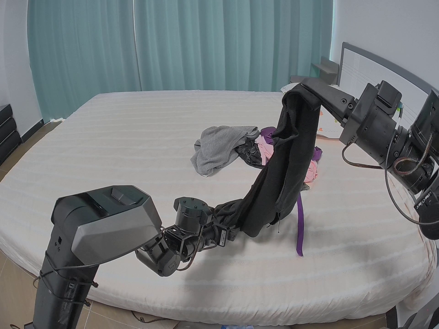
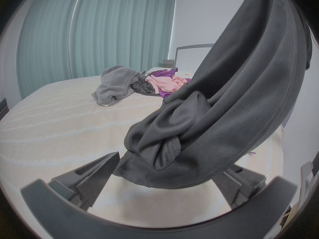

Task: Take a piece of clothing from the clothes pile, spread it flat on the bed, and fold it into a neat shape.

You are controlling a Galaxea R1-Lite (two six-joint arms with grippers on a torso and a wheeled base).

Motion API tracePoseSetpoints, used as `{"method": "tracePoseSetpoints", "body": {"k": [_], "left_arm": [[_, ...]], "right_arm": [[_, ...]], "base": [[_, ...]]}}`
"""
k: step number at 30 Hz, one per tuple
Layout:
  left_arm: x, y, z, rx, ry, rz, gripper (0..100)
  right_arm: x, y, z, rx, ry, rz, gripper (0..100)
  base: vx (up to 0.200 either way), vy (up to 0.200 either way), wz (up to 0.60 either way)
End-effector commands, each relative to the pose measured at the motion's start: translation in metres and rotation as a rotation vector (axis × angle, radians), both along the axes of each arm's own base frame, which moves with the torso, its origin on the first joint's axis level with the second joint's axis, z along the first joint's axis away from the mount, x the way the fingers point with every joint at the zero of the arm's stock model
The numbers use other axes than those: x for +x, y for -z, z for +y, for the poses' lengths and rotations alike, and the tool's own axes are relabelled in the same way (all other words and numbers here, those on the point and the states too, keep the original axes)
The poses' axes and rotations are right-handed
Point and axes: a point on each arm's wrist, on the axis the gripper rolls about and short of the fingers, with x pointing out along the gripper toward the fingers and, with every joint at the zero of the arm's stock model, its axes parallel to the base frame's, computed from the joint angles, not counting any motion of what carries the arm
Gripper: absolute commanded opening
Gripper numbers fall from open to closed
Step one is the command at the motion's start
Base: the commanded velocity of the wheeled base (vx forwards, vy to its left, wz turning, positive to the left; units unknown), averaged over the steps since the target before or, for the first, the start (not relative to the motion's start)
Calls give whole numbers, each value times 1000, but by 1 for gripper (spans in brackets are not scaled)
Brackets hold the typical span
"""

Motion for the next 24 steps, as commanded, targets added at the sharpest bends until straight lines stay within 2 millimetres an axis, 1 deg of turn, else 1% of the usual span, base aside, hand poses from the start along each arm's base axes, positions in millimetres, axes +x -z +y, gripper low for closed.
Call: {"method": "tracePoseSetpoints", "body": {"k": [1, 2, 3, 6, 9, 11, 13, 16, 20, 21, 22, 24], "left_arm": [[5, 21, -4, 12, 0, 18, 100], [7, 23, -5, 9, -2, 17, 100], [8, 24, -5, 7, -4, 14, 0], [11, 21, -6, -30, -36, 15, 0], [9, 22, -5, -47, -62, 35, 0], [5, 20, 1, -46, -89, 47, 0], [0, 13, 7, -43, -101, 53, 0], [-11, -11, 15, -74, -117, 58, 0], [-21, -53, 27, -133, -140, 23, 0], [-21, -55, 27, -135, -141, 19, 0], [-24, -77, 34, -163, -157, 0, 0], [-25, -103, 43, -204, -185, -11, 0]], "right_arm": [[0, -4, -1, 8, 4, -15, 0], [0, -6, -1, 12, 5, -18, 0], [0, -6, -2, 13, 6, -19, 0], [2, -4, -3, 9, 13, -14, 0], [4, -3, -3, 7, 19, -10, 0], [10, 0, -7, 0, 40, 0, 0], [17, 5, -10, -9, 56, 13, 0], [27, 13, -13, -23, 82, 38, 0], [47, 28, -15, -43, 120, 80, 0], [48, 29, -16, -44, 123, 83, 0], [58, 36, -17, -52, 140, 101, 0], [68, 41, -18, -57, 160, 114, 0]], "base": [[0, 0, 0], [0, 0, 0], [0, 0, 0], [0, 0, 0], [0, 0, 0], [0, 0, 0], [0, 0, 0], [0, 0, 0], [0, 0, 0], [0, 0, 0], [0, 0, 0], [0, 0, 0]]}}
